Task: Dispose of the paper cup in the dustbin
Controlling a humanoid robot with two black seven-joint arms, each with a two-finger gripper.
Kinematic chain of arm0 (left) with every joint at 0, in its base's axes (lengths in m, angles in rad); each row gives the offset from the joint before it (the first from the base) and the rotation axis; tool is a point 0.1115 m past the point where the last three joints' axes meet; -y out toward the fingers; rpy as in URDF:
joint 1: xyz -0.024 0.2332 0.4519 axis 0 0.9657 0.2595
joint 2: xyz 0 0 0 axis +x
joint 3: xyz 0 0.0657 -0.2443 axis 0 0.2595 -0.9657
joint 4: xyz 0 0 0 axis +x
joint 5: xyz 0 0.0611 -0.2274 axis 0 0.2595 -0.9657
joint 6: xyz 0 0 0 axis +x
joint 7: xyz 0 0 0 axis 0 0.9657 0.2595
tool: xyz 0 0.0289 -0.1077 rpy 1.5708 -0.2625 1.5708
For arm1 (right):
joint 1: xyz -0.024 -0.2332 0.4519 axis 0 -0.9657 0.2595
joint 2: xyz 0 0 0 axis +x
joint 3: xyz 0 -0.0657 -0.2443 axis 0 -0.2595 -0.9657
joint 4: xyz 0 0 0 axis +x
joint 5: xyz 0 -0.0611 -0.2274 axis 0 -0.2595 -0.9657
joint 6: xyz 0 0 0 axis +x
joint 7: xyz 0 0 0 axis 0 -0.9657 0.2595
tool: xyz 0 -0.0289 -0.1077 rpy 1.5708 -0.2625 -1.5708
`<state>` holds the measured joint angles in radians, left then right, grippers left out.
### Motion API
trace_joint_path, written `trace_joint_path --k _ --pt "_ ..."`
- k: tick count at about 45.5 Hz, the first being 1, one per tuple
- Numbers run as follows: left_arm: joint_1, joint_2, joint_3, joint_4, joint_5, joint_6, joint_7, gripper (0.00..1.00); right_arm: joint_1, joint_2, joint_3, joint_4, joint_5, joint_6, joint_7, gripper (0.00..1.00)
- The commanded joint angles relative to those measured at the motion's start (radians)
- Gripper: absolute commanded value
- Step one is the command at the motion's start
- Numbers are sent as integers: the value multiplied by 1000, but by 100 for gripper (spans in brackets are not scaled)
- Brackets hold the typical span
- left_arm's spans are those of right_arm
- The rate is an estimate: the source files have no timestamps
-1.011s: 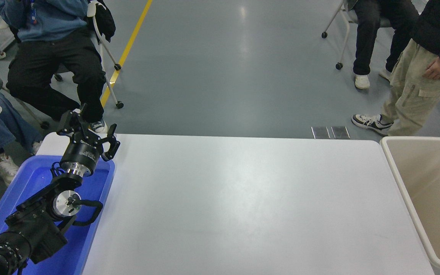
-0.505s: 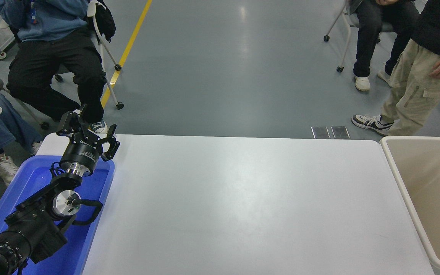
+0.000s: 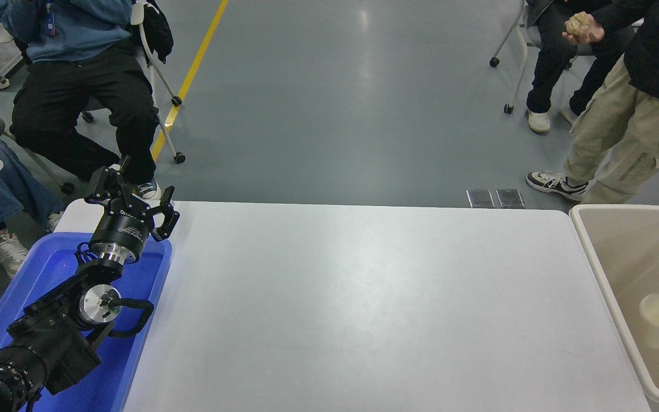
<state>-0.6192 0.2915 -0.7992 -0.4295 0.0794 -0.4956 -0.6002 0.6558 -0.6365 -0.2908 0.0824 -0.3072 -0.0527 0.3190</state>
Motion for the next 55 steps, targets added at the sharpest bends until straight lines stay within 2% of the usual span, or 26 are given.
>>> trace_joint_path --k 1,11,15,20,23,28,32,40,46,55 --pt "-1 0 0 0 0 0 0 100 7 31 51 -1 0 5 8 99" --pt "-1 0 0 0 0 0 0 100 8 92 73 -1 8 14 3 100" --pt "-1 0 0 0 0 0 0 100 15 92 185 8 95 19 5 100" --pt "-1 0 0 0 0 0 0 100 15 61 283 39 135 82 14 100" --pt "1 0 0 0 0 0 0 100 18 6 367 149 143 100 32 100" --pt "1 0 0 0 0 0 0 100 -4 -138 637 475 128 96 54 100" --pt "-1 0 0 0 0 0 0 100 -57 -163 846 655 91 91 54 100" --pt "-1 0 0 0 0 0 0 100 -134 -80 1100 740 43 86 60 100" --pt "-1 0 0 0 0 0 0 100 -202 -12 1248 792 31 86 106 100" --pt "-1 0 0 0 0 0 0 100 -243 86 1361 838 -30 88 110 100"
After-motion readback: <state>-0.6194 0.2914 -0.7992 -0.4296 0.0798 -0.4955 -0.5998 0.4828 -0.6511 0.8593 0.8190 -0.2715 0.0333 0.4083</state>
